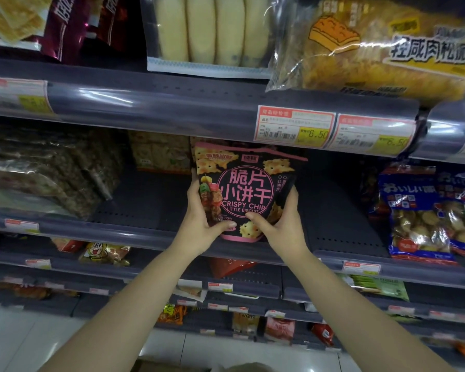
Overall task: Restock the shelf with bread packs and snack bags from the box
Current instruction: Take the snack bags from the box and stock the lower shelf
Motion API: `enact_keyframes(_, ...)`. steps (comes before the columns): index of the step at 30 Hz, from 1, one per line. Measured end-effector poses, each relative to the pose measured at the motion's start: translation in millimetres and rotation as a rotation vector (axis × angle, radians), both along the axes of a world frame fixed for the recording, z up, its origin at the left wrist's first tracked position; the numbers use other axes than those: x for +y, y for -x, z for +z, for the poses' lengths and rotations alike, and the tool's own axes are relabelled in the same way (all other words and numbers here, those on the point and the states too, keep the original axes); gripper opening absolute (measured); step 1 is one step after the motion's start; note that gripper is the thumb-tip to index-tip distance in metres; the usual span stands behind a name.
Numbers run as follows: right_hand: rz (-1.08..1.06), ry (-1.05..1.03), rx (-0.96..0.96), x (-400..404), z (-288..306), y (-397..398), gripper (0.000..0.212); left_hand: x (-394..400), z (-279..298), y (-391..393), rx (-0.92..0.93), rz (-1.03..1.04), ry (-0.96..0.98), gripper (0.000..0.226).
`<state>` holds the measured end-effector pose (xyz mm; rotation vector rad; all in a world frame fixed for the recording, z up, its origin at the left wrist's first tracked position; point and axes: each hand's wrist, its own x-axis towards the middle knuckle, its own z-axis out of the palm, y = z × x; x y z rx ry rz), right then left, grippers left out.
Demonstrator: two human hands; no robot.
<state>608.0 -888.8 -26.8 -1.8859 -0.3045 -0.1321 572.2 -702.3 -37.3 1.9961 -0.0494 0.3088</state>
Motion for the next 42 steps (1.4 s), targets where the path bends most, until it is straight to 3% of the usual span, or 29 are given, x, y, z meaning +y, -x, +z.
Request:
enact_keyframes(11,0.043,0.048,0.012,-3.0,-4.9,2.5,0.088,-8.7,0.5,6.9,0.040,0.068,-0.076,0.111)
enact_keyframes(17,0.067,0.058,0.021,-7.1,-1.5,8.0,0.085,-29.7,0.4,22.0,0.102,0.223,-0.100,0.100)
enact_keyframes(23,0.039,0.018,-0.051,-33.5,7.0,22.5,0.070,-40.6,-1.2,43.1,0.073,0.437,-0.220,0.068)
enact_keyframes(28,0.036,-0.030,-0.171,-44.1,14.3,45.6,0.046,-55.2,-12.7,88.5,0.053,0.589,-0.180,0.048)
enact_keyframes(35,0.393,-0.075,-0.100,6.3,16.7,101.6,0.030,-62.6,-50.8,182.5,0.131,0.702,0.002,0.036)
enact_keyframes(42,0.956,-0.018,0.215,78.6,-21.8,182.1,0.028,-49.2,-99.7,289.5,0.322,0.998,0.046,0.028)
